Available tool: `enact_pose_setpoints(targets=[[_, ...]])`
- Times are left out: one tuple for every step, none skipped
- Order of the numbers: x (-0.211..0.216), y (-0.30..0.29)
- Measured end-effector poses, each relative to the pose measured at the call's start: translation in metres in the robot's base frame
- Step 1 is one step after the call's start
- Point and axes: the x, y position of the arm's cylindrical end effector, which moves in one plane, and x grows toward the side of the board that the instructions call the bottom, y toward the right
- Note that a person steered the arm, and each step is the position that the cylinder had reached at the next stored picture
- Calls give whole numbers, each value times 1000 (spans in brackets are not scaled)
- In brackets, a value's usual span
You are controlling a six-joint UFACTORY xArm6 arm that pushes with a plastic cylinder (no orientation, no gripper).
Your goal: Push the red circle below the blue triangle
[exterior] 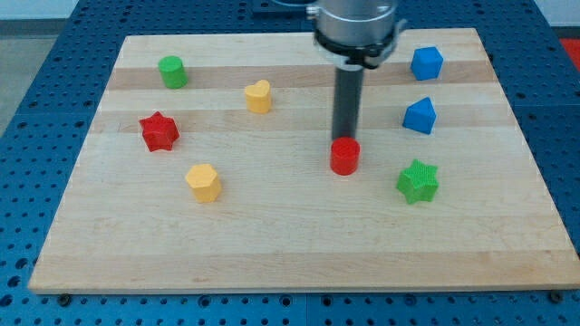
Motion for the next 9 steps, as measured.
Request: enact_pose_setpoints(targets=[[0, 8], [0, -51], [1, -95], [46, -100], [42, -97], [37, -75], [37, -30], [37, 21], [37, 66]])
